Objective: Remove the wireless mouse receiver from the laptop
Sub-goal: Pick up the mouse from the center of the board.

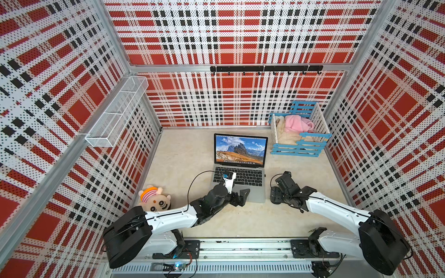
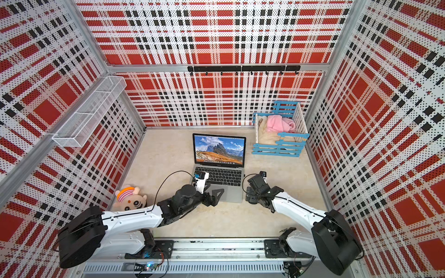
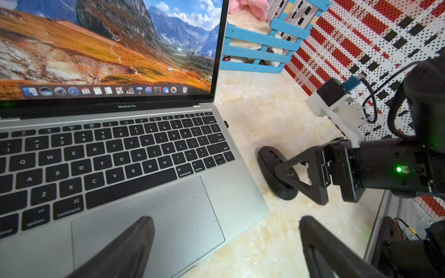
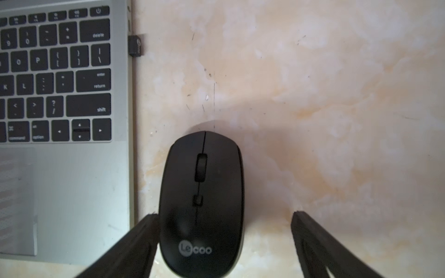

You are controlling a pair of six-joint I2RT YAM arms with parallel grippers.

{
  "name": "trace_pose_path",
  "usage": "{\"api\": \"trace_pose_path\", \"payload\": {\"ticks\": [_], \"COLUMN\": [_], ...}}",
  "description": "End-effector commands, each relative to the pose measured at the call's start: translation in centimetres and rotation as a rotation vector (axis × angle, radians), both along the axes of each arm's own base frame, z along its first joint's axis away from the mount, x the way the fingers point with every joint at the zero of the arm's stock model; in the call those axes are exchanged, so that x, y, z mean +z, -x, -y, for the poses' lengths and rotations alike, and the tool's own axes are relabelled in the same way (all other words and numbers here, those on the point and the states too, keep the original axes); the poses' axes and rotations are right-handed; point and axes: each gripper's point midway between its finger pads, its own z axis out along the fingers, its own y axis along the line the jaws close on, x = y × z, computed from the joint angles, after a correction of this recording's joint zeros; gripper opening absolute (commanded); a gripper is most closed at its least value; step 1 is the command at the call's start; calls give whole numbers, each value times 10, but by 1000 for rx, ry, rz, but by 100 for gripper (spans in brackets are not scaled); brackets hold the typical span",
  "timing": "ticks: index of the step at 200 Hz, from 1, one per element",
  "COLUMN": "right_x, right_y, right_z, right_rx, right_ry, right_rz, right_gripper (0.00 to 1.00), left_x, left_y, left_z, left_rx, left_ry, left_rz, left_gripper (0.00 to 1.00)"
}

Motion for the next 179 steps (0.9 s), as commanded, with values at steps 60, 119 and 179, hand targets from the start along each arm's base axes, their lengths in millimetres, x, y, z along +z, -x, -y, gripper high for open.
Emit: {"api": "trace_pose_path", "payload": {"ticks": [60,119,179], "right_x": [-11,-20,-25], "right_y": [-11,-4,2], "right_z": [-12,-13,-10], "right_rx": [-7,-3,-11], "right_ry": [-2,29,43], "right_rz": [27,5,8], "right_gripper": [90,82,60], "left_x": [-12,-17,-16], "left_y": [4,4,2], "left_z": [-5,-9,-11], "left_rx": [-4,-1,6], "left_ry": [-29,-35,-34], "left_rz": [-9,-16,-11], "left_gripper": [99,100,100]}}
